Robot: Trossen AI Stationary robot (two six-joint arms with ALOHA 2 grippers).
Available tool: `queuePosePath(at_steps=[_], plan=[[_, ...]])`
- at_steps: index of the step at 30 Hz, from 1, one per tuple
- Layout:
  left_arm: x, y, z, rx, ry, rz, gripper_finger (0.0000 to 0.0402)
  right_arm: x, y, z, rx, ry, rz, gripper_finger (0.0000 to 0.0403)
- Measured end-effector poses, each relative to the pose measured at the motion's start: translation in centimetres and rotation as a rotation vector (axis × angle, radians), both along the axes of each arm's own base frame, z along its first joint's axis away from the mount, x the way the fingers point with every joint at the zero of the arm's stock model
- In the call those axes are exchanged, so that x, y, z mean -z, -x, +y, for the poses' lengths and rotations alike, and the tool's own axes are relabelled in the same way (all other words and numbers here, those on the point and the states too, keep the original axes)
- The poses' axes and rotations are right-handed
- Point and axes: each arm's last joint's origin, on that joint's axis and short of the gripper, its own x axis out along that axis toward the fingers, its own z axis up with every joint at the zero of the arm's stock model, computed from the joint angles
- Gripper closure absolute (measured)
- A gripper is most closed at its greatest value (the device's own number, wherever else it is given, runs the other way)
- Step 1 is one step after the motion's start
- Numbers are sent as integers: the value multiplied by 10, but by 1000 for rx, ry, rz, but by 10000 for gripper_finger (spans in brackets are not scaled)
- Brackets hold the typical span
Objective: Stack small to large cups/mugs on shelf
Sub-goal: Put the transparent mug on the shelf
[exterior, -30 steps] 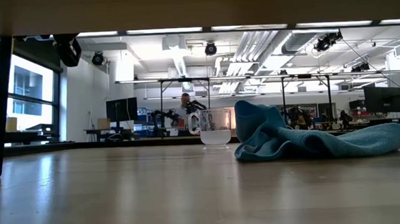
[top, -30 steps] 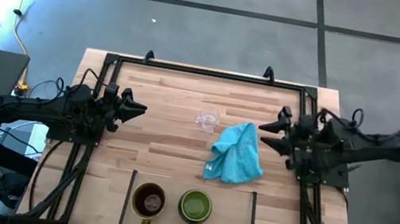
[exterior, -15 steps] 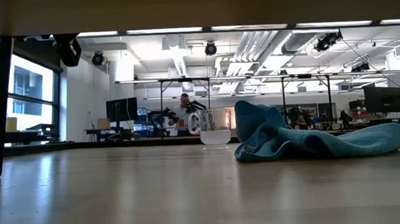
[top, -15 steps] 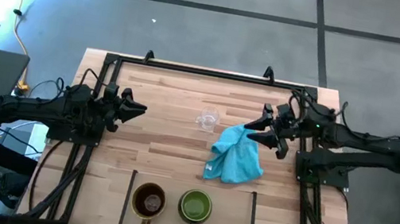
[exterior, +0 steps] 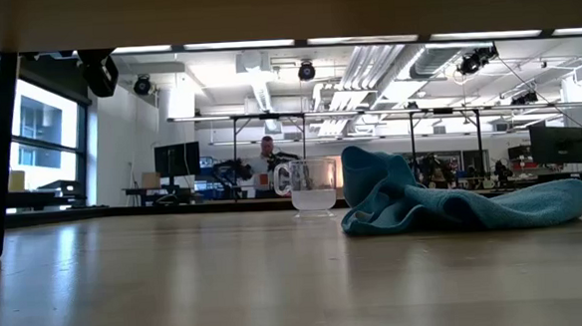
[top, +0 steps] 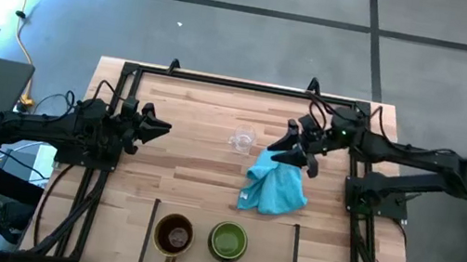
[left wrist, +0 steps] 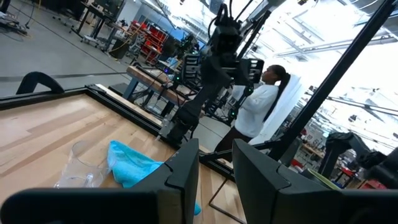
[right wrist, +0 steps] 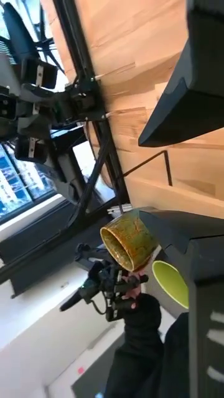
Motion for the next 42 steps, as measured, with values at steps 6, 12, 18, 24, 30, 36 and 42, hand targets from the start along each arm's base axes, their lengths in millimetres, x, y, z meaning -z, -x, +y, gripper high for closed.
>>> queuePosePath(at_steps=[6, 12, 18, 24, 30, 36, 42], plan=[[0, 0, 0, 0, 0, 0, 316, -15, -26, -11, 3, 32, 147, 236], [0, 0, 0, 0, 0, -1, 316, -25, -52, -28, 31, 6, 312, 236], [0, 0, 0, 0, 0, 0, 316, -26, -75, -35, -11, 61, 379, 236], [0, 0, 0, -1, -8, 1, 316, -6, -85, -50, 14, 63, 541, 236], [0, 0, 0, -2, -18, 4, 316, 12, -84, -74, 111, -4, 667, 236], [0, 0, 0, -3, -26, 5, 316, 12, -83, -80, 234, -20, 699, 236], [0, 0, 0, -3, -26, 5, 316, 15, -79, -89, 434, -119, 776, 237]])
